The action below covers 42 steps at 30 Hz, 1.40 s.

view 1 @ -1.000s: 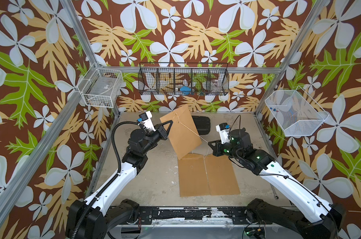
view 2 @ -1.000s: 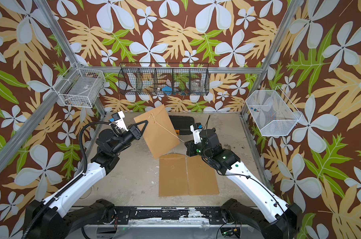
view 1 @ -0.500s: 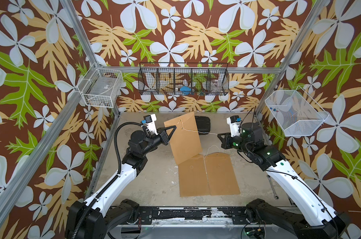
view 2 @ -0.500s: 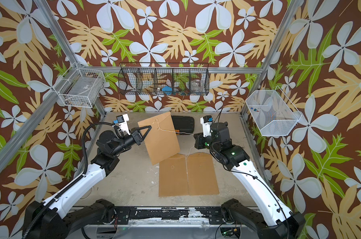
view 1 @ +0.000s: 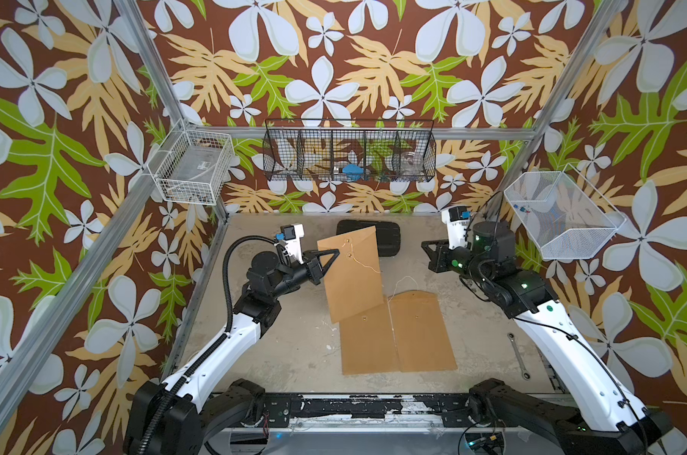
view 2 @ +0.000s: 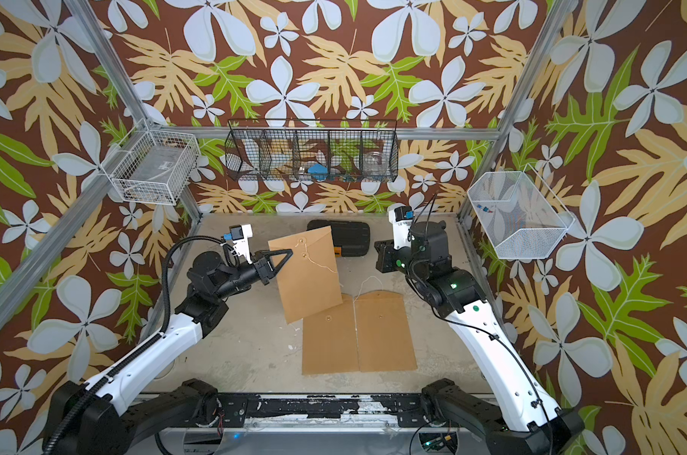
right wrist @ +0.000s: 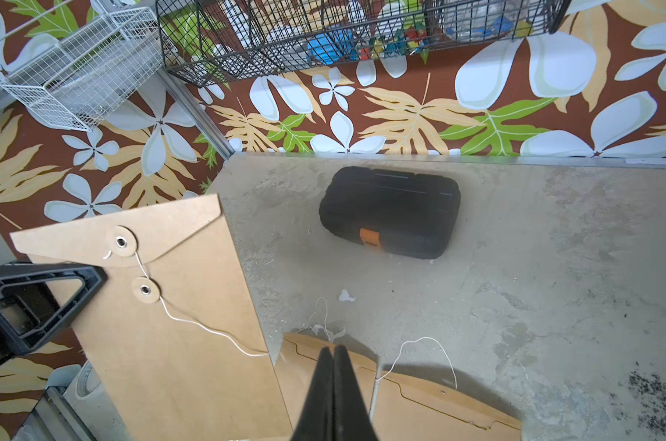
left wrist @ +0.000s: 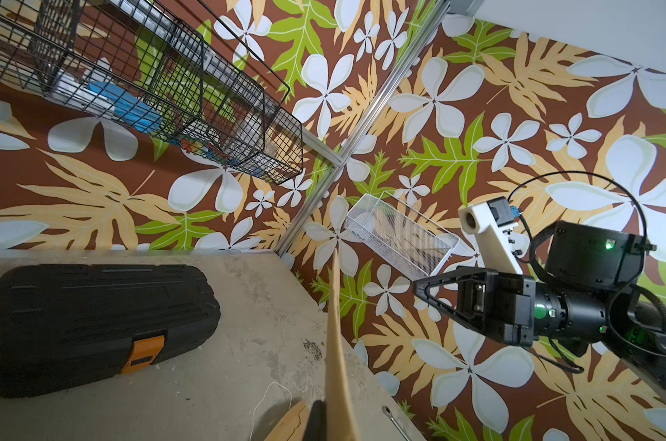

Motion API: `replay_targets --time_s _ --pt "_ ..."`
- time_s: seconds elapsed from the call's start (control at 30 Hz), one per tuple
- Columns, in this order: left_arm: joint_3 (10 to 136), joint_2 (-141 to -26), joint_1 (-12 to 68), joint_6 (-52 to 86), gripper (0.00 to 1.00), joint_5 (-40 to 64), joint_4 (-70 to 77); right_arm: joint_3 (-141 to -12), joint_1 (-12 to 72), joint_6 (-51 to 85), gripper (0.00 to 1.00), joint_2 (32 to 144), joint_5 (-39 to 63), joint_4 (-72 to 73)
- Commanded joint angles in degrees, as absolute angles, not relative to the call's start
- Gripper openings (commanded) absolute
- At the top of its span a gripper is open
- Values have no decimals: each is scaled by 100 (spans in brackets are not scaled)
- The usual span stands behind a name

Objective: Open the file bag

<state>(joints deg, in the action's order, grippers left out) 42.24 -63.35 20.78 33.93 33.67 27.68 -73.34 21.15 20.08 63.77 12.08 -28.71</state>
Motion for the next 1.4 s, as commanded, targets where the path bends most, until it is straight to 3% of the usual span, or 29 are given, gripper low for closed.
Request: replay_targets --time_s 0.0,0.2,0.37,0.63,1.07,1.37 --pt "4186 -6354 2065 3278 0 3577 2907 -7506 2123 1907 0 6454 1302 -2823" --pt "4161 -6339 2066 3403 0 3534 3027 -7546 2119 1869 0 6678 1995 -2745" --pt "4419 -6393 2067 3437 0 3489 2861 -7339 2292 1520 13 6752 2616 -2813" --pt "4588 -6495 2072 3526 0 3527 2670 -7527 3463 905 28 7010 1795 -2937" --pt "4654 -6381 2075 3829 0 3366 2391 -7650 4536 416 36 7339 175 -2556" --pt "4606 -6284 2075 3843 0 3410 2355 -7847 4658 343 36 7711 -79 -2523"
